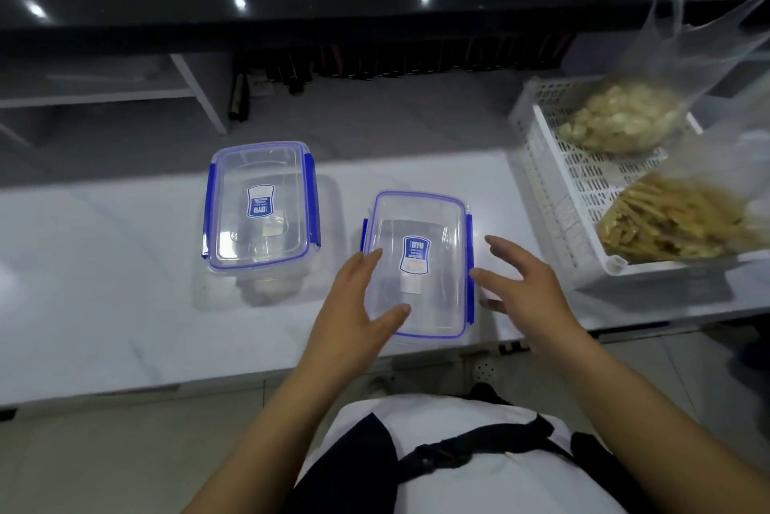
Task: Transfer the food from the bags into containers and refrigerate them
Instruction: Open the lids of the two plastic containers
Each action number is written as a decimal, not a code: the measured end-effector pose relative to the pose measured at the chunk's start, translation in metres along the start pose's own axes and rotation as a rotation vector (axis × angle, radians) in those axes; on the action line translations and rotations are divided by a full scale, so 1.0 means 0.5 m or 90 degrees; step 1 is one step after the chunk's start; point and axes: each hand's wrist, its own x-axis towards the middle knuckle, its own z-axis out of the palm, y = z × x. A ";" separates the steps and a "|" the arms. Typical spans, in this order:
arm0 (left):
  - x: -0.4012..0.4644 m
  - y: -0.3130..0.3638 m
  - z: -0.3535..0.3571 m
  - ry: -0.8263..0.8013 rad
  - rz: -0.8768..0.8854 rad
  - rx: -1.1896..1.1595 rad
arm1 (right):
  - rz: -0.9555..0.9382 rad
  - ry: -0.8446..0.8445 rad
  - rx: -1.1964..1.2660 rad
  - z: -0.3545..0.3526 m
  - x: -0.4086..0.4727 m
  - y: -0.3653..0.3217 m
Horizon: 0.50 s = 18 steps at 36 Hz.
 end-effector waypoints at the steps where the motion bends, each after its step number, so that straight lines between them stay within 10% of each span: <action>1: 0.003 0.000 0.004 0.005 0.001 0.020 | 0.046 -0.019 0.031 -0.005 0.007 0.000; 18: 0.020 -0.023 -0.009 0.022 -0.034 -0.080 | 0.192 -0.120 0.126 -0.010 0.042 0.001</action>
